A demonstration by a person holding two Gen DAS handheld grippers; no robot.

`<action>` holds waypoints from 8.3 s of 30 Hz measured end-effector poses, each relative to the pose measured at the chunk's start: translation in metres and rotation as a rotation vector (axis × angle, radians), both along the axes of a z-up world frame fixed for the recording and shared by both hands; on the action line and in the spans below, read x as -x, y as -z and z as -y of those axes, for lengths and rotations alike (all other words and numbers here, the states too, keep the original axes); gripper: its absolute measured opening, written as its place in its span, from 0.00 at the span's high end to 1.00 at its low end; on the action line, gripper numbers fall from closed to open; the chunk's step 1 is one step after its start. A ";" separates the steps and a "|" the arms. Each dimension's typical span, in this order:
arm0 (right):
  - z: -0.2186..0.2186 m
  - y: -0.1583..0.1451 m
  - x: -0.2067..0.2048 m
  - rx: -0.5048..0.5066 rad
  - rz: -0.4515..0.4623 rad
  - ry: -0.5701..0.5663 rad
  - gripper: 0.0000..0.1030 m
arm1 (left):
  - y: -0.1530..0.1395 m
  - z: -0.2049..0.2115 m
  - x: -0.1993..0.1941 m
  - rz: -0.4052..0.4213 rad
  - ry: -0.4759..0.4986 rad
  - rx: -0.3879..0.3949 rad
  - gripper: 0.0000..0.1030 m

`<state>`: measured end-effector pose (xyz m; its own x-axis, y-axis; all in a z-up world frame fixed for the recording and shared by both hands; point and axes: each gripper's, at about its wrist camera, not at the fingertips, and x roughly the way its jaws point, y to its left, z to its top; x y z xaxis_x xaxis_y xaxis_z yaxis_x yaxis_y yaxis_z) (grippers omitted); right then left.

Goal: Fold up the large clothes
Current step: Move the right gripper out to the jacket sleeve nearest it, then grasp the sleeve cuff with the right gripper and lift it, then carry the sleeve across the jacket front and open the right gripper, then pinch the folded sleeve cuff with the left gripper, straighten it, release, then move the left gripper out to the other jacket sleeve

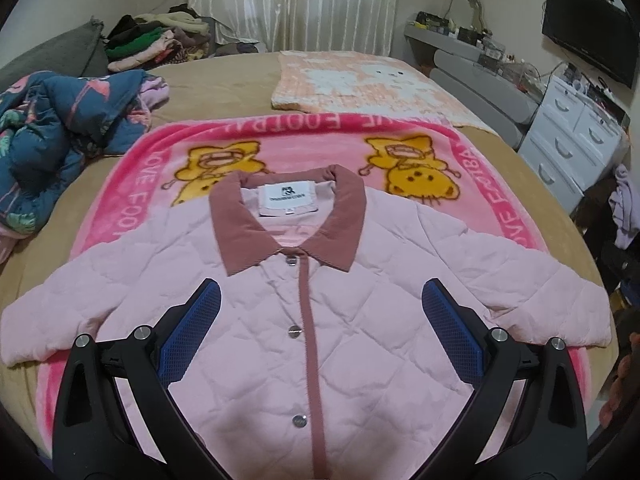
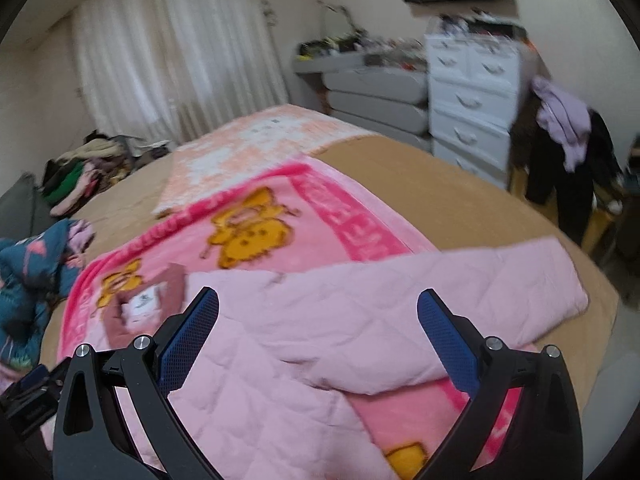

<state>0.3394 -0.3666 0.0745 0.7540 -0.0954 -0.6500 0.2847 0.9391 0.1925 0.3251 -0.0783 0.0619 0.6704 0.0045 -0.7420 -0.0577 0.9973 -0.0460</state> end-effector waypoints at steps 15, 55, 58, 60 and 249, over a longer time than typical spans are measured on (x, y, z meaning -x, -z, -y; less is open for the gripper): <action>0.092 0.075 -0.008 0.035 -0.104 0.276 0.04 | 0.054 0.059 -0.022 -0.084 0.056 -0.018 0.08; 0.294 0.124 0.034 -0.414 0.039 0.451 0.72 | 0.057 0.000 -0.017 -0.118 -0.067 -0.109 0.08; 0.276 0.096 0.034 -0.355 0.074 0.393 0.74 | 0.045 -0.008 -0.009 -0.102 -0.065 -0.102 0.08; 0.263 0.078 0.034 -0.334 0.097 0.354 0.75 | 0.039 -0.012 -0.004 -0.095 -0.062 -0.102 0.08; -0.139 0.101 -0.015 -0.132 -0.225 -0.487 0.04 | 0.108 -0.194 0.043 -0.138 -0.068 0.026 0.58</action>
<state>0.3540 -0.2280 -0.0264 0.5312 0.3231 -0.7832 -0.1291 0.9445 0.3021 0.2818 0.1159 -0.0462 0.5612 0.0258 -0.8273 -0.1325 0.9894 -0.0590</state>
